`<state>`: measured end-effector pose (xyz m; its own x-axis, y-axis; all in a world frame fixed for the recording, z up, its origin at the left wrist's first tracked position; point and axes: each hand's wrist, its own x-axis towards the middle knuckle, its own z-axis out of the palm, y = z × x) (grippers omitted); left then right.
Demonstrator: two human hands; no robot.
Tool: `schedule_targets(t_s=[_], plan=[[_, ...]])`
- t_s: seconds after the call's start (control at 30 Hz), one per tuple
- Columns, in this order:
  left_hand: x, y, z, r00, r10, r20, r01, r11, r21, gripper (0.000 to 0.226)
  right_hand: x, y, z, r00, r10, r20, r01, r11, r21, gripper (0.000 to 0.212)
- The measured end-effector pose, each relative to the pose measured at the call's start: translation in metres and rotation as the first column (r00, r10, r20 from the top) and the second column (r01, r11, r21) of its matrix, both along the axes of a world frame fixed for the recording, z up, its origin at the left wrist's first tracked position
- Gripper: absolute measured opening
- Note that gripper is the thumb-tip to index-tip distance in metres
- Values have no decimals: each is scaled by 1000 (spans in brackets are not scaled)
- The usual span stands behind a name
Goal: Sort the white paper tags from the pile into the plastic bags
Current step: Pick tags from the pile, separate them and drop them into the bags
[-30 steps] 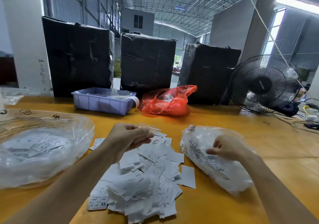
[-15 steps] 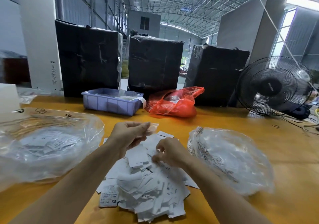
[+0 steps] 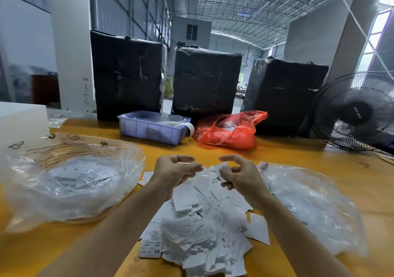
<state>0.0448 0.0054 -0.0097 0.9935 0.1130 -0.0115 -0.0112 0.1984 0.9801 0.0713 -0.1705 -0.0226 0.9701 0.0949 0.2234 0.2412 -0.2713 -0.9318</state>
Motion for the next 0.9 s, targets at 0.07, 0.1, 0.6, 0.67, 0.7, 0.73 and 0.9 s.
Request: schedule_targets(t_s=[0.07,0.1,0.6,0.67,0.7,0.73,0.9], plan=[[1,-1,-1,1000,9,5,-9,1000,-20,29,-7,3,12,994,94,-56,-93,996,19,10],[1,-1,-1,1000,11,9,-11,1000,-28,30,-10,5,16,985,137,-107,-136,991,15,15],[0,2,1,979,-200,-23,201,971,130,42,-23,12,21,993,113,21,-106,972,-212,6],[-2,3,-1,967,-249,-54,254,926,280,51,-24,12,21,987,148,69,-118,938,-327,11],[-1,2,-3,967,-250,-45,251,911,327,45,-24,13,21,983,167,82,-126,922,-366,13],[-1,0,-5,971,-240,-22,232,907,350,34,-24,14,22,980,182,85,-134,908,-396,14],[5,0,-13,990,-135,29,120,946,302,12,-20,2,30,982,59,179,11,929,-369,16]])
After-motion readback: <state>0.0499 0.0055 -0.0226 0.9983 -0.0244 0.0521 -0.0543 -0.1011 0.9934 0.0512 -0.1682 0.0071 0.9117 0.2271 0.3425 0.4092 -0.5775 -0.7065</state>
